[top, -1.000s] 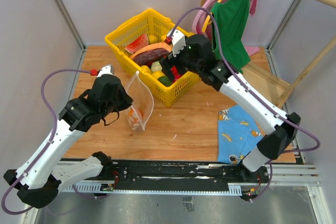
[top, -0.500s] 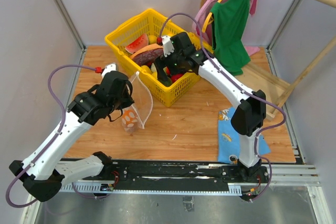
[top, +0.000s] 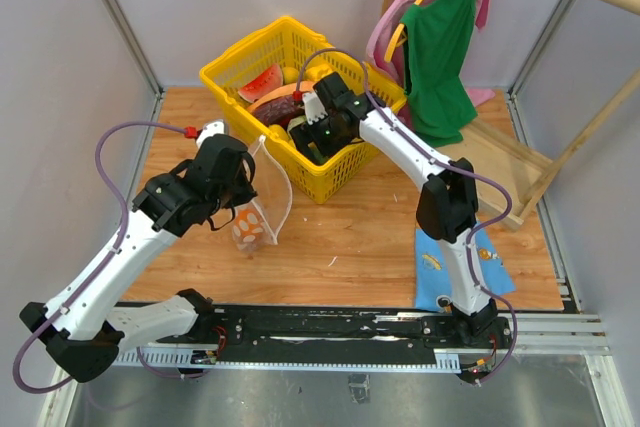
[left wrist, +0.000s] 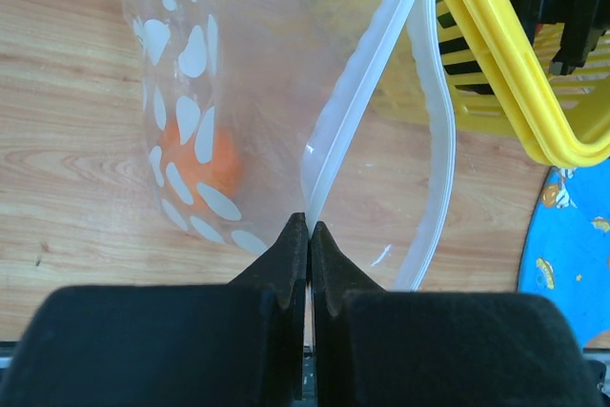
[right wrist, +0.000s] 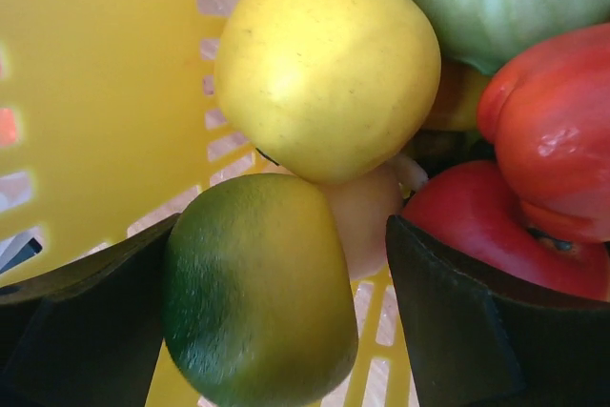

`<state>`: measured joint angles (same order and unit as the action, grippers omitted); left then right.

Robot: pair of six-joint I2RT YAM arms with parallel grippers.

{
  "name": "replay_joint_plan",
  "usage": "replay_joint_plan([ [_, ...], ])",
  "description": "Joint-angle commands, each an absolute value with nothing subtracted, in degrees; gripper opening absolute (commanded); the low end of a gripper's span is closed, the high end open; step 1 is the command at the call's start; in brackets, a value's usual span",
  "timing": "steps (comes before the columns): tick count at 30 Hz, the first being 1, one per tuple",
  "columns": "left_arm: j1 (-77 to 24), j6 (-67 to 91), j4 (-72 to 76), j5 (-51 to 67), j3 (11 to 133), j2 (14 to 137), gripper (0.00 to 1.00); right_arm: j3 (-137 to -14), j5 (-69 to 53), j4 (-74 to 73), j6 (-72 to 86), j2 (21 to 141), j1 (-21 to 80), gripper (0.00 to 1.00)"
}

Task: Place the food in the zip-top bag and seal the zipper
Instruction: Pick up the fake fruit from the bin.

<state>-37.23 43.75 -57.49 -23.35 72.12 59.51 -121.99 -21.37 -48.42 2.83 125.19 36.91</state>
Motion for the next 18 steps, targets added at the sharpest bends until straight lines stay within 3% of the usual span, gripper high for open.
replay_joint_plan([
  [1,-37.1,43.0,-56.0,-23.9,72.5,59.4,0.0,-123.7,-22.9,-51.8,2.9,126.0,36.4,0.82],
  [10,-37.1,42.5,-53.8,-21.7,71.7,58.0,0.0,-123.4,-22.2,-50.4,2.8,122.0,35.9,0.56],
  [18,-37.1,42.2,-52.5,-20.8,71.7,57.7,0.0,-115.8,-19.3,-41.8,3.1,111.0,35.9,0.48],
])
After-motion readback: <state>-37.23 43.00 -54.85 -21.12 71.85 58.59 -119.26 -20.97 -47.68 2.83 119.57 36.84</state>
